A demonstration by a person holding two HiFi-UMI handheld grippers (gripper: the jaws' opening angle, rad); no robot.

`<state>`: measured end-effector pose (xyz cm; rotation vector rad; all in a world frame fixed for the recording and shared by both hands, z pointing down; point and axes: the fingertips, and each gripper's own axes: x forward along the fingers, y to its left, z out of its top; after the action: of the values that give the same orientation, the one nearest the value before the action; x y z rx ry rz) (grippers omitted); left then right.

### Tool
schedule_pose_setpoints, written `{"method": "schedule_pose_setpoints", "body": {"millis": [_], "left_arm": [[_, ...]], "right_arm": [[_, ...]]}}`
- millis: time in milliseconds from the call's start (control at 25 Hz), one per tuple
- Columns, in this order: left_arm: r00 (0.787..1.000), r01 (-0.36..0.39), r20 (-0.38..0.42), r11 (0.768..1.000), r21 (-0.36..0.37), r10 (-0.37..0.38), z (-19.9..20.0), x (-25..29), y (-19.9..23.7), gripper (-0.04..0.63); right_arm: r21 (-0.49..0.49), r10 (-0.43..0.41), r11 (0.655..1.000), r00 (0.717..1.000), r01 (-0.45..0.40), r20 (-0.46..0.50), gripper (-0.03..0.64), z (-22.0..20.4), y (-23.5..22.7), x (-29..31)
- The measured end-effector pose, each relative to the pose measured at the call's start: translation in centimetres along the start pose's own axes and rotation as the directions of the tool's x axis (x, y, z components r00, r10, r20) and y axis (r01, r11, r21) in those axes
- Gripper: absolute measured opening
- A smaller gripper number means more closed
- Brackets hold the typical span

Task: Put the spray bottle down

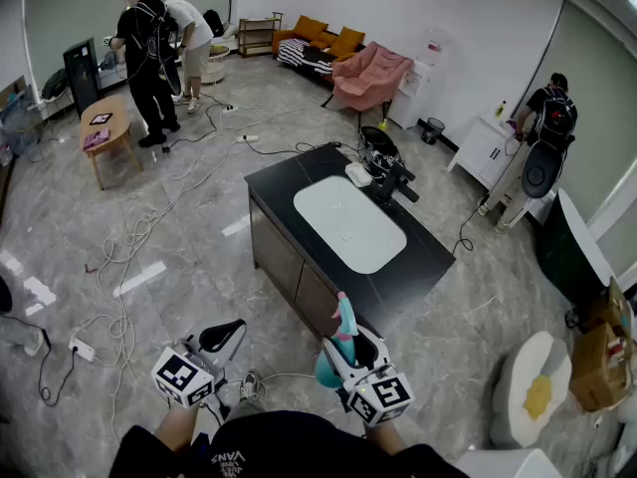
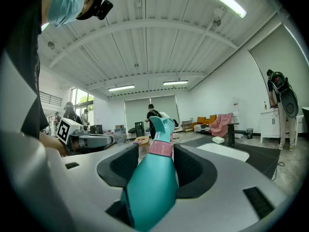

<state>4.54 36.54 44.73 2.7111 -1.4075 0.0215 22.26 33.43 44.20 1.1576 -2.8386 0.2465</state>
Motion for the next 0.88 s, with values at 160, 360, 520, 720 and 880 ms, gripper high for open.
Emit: {"method": "schedule_pose_setpoints", "body": {"millis": [160, 360, 520, 720, 880], "left_arm": [[1.000, 0.019, -0.002, 0.999, 0.040, -0.019, 0.3, 0.6, 0.5, 0.018], [0.999, 0.036, -0.009, 0.998, 0.043, -0.036, 0.2, 0.9, 1.3, 0.018], [0.999, 0.051, -0.013, 0.998, 0.033, -0.051, 0.1, 1.0, 2.3, 0.018], [0.997, 0.074, -0.022, 0.997, 0.027, -0.074, -0.2, 1.1, 4.4, 0.020], [0.995, 0.100, -0.031, 0.995, 0.025, -0.099, -0.6, 1.3, 6.6, 0.020]], "right_arm": [[0.007, 0.001, 1.000, 1.000, -0.001, 0.005, 0.235, 0.0, 0.0, 1.1], [0.020, -0.010, 1.000, 1.000, 0.010, 0.008, 0.235, -0.1, 0.1, 2.5], [0.050, -0.010, 0.999, 1.000, 0.009, 0.018, 0.236, 0.2, 0.3, 3.6], [0.079, -0.036, 0.996, 0.999, 0.034, 0.018, 0.233, -0.1, 0.3, 5.6], [0.070, -0.055, 0.996, 0.998, 0.053, 0.025, 0.232, -0.1, 0.4, 7.9]]}}
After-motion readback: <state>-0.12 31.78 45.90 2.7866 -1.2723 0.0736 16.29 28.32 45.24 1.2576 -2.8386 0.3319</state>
